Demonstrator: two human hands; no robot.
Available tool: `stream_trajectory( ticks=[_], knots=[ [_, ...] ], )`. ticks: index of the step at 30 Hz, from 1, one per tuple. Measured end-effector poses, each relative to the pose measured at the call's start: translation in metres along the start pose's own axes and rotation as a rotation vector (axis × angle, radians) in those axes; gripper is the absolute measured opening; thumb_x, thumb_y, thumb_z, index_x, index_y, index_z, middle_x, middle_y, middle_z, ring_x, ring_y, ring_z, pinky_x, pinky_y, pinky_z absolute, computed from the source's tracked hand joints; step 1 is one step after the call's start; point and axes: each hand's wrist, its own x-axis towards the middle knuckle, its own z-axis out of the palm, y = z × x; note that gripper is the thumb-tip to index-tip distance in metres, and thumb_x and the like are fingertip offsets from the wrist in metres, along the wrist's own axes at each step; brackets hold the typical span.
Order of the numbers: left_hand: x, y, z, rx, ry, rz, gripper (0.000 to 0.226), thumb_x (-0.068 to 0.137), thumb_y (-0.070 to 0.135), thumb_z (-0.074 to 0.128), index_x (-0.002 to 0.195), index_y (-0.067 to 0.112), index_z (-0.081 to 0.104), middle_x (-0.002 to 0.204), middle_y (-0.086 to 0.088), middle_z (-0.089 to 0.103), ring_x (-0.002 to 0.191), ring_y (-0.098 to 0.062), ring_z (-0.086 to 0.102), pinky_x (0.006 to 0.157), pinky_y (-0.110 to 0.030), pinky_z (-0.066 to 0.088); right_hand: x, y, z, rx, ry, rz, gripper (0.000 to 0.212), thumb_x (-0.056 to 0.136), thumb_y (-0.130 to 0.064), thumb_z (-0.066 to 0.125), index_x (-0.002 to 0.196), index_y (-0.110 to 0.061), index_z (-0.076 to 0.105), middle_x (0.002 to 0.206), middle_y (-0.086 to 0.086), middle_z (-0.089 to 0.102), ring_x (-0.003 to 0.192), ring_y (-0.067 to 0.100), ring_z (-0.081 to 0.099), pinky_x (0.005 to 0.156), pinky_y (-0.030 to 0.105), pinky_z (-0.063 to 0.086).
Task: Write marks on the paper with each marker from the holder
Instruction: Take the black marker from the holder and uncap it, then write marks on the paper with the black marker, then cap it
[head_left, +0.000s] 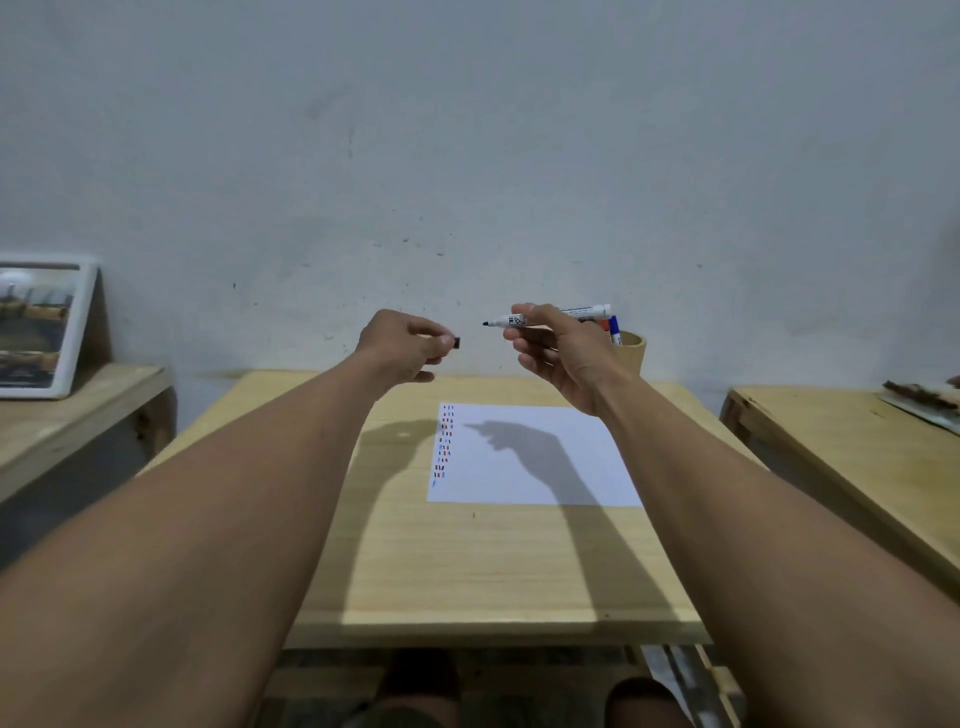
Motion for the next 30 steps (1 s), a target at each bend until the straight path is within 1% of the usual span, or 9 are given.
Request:
stream_trajectory(
  ticks=[2,4,7,11,13,17,22,26,30],
  knots=[
    [-0.001,-0.02,-0.001,0.17,0.082,0.021,0.008,0.088,0.014,0.074,0.094,0.014,0.079,0.091,-0.007,0.073,0.075,-0.016,0.063,0.079,-0.036,0.06,0.0,0.006,-0.002,-0.04,-0.013,0.019,0.024,0.093,-0.018,0.065,0.113,-0.008,0.073,0.087,0.008,0.075,0.069,0.012,0.068,0.067,0.024,0.057],
    [-0.005,-0.038,0.001,0.352,0.136,0.064,0.012,0.09,0.014,0.07,0.099,0.015,0.078,0.091,-0.004,0.072,0.071,-0.015,0.058,0.068,-0.025,0.052,0.0,0.011,-0.003,-0.082,-0.018,0.033,0.022,0.093,-0.02,0.066,0.111,-0.01,0.074,0.087,0.007,0.075,0.071,0.012,0.067,0.068,0.026,0.057],
    [-0.013,-0.062,0.004,0.524,0.105,0.08,0.018,0.093,0.012,0.063,0.106,0.011,0.075,0.093,-0.001,0.074,0.073,-0.011,0.061,0.057,-0.018,0.042,-0.001,0.02,-0.002,-0.136,-0.019,0.042,0.016,0.092,-0.021,0.068,0.105,-0.012,0.073,0.085,0.005,0.072,0.07,0.013,0.065,0.066,0.027,0.056],
    [-0.021,-0.081,0.005,0.646,0.073,0.08,0.015,0.09,0.011,0.063,0.102,0.011,0.072,0.095,-0.007,0.075,0.08,-0.023,0.067,0.072,-0.03,0.053,-0.003,0.031,0.002,-0.215,-0.019,0.038,0.006,0.091,-0.022,0.07,0.089,-0.017,0.068,0.077,0.002,0.064,0.067,0.013,0.062,0.062,0.027,0.054],
    [-0.023,-0.086,0.005,0.695,0.055,0.098,0.014,0.088,0.011,0.063,0.098,0.011,0.073,0.095,-0.007,0.075,0.088,-0.025,0.068,0.076,-0.032,0.053,-0.003,0.035,0.005,-0.245,-0.015,0.039,0.006,0.091,-0.023,0.07,0.09,-0.017,0.069,0.077,0.001,0.064,0.068,0.013,0.062,0.063,0.028,0.054],
    [-0.028,-0.094,0.008,0.753,0.05,0.083,0.021,0.088,0.011,0.063,0.105,0.013,0.075,0.103,-0.006,0.074,0.097,-0.026,0.067,0.083,-0.032,0.053,-0.006,0.04,0.009,-0.257,-0.029,0.043,0.006,0.091,-0.022,0.071,0.092,-0.016,0.07,0.081,0.003,0.065,0.069,0.014,0.063,0.065,0.03,0.054],
    [-0.035,-0.105,0.008,0.788,0.054,0.076,0.03,0.09,0.014,0.06,0.117,0.017,0.073,0.113,-0.006,0.072,0.105,-0.027,0.064,0.086,-0.035,0.052,-0.009,0.044,0.014,-0.281,-0.043,0.045,0.006,0.092,-0.022,0.069,0.089,-0.017,0.071,0.082,0.003,0.064,0.069,0.014,0.061,0.066,0.03,0.054],
    [-0.045,-0.101,0.007,0.81,0.045,0.07,0.051,0.09,0.016,0.058,0.14,0.025,0.056,0.115,-0.005,0.07,0.112,-0.029,0.061,0.089,-0.037,0.051,-0.014,0.047,0.019,-0.298,-0.045,0.045,0.008,0.092,-0.023,0.07,0.092,-0.015,0.071,0.083,0.003,0.065,0.071,0.014,0.062,0.068,0.031,0.055],
    [-0.059,-0.102,0.008,0.875,0.092,0.084,0.041,0.094,0.018,0.053,0.135,0.019,0.058,0.118,-0.007,0.068,0.114,-0.033,0.058,0.086,-0.04,0.052,-0.019,0.052,0.023,-0.31,-0.032,0.05,0.008,0.092,-0.024,0.07,0.092,-0.016,0.072,0.085,0.003,0.066,0.072,0.015,0.062,0.069,0.031,0.055]
  ],
)
